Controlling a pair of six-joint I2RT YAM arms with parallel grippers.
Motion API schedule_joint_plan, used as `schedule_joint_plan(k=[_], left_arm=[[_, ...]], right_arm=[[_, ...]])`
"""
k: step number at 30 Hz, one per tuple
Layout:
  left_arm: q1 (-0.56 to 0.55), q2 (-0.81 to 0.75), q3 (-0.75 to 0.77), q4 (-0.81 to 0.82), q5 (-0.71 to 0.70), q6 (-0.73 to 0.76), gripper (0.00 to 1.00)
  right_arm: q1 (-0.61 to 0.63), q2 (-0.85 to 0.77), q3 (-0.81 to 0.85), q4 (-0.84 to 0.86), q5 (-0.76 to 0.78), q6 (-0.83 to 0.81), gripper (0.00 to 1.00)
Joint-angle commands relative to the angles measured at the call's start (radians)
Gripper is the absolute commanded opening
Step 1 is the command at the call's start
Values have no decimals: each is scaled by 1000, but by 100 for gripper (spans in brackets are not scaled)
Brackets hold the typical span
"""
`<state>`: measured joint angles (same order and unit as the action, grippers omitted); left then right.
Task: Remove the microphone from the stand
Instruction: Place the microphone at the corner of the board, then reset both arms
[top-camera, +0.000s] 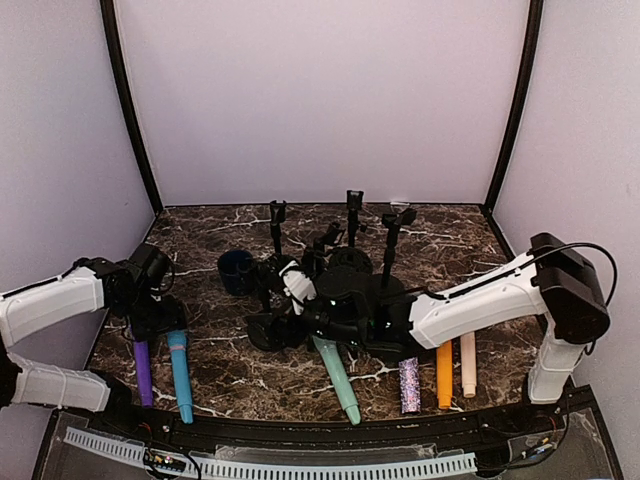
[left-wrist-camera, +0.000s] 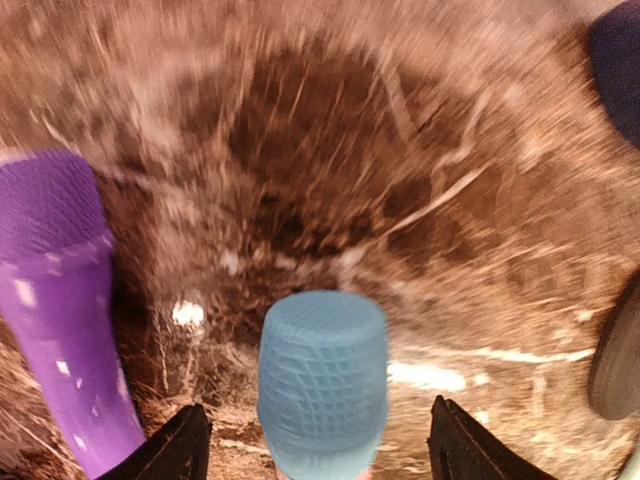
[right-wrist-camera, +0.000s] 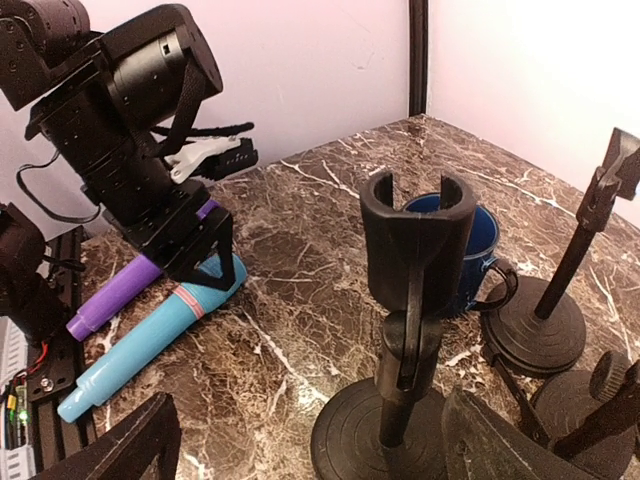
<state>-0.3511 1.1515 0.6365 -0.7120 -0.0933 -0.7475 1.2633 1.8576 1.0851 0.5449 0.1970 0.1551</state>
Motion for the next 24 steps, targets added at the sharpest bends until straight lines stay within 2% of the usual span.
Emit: schedule_joint_plan(k=[1, 4, 7, 13, 18, 21, 24], left_arm=[[4, -126, 88, -57, -136, 40, 78], [4, -199, 140, -27, -201, 123, 78], [4, -276, 173, 68, -223, 213, 83], [5, -266, 247, 237, -225, 407, 91], [6, -189, 246, 456, -169, 538, 98], [26, -134, 207, 603, -143, 611, 99], [128, -66, 191, 733, -60, 597, 99]], right_arm=[[8, -129, -37, -29, -92, 20, 92], [6, -210, -35, -116, -124, 13, 94], [2, -299, -17, -225, -87, 13, 98], [-99, -467, 83, -530, 9, 59, 99], [-283, -549, 157, -753, 20, 107, 99], [-438, -573, 176, -852, 12, 135, 99], [-652, -589, 144, -892, -53, 158, 99]])
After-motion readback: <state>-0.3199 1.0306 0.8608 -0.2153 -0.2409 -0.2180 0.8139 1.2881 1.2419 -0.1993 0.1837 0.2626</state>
